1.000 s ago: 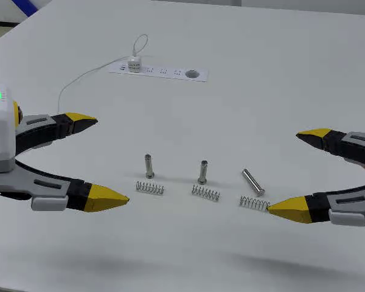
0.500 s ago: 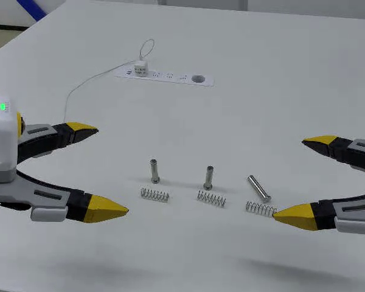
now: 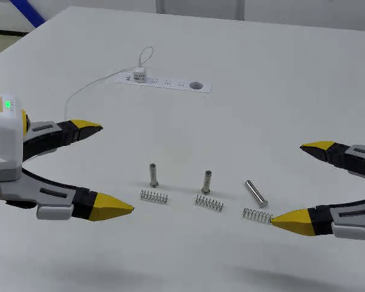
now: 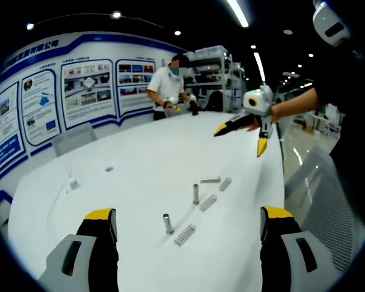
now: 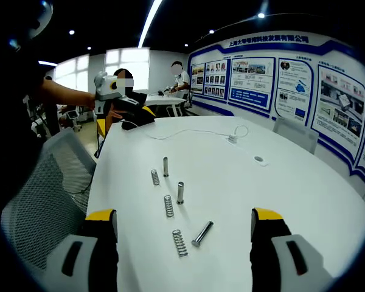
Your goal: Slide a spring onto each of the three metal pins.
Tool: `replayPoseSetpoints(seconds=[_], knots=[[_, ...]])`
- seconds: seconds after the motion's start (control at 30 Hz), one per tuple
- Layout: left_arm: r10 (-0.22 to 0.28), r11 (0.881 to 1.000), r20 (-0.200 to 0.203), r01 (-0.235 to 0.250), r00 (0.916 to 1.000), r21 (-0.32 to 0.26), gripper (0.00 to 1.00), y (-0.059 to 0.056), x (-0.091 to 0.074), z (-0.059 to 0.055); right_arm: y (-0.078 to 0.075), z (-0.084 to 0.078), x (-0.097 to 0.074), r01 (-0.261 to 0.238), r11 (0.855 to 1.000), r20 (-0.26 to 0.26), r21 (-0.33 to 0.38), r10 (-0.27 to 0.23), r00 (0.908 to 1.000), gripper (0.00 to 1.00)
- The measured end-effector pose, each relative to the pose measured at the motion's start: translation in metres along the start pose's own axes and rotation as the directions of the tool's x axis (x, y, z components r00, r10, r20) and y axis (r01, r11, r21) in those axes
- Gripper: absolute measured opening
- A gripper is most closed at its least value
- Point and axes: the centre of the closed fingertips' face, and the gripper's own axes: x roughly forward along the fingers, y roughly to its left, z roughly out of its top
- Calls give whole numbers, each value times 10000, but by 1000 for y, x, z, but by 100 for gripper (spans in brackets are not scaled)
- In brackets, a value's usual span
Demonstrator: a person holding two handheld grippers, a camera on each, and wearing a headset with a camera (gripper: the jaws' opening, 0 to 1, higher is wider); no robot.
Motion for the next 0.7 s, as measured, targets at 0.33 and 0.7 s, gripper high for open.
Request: replayPoseSetpoints(seconds=[0.33,0.7], knots=[[-111,9998,-168,108,9998,-160,100,3,4,-9,-2,-5,0,258,9997,-127,17,-258,9996,92],[140,9999,-23,-140,9999,-65,100,11,7,-7,-4,-12,2,372,9989,-212,287,-366,9991,88]])
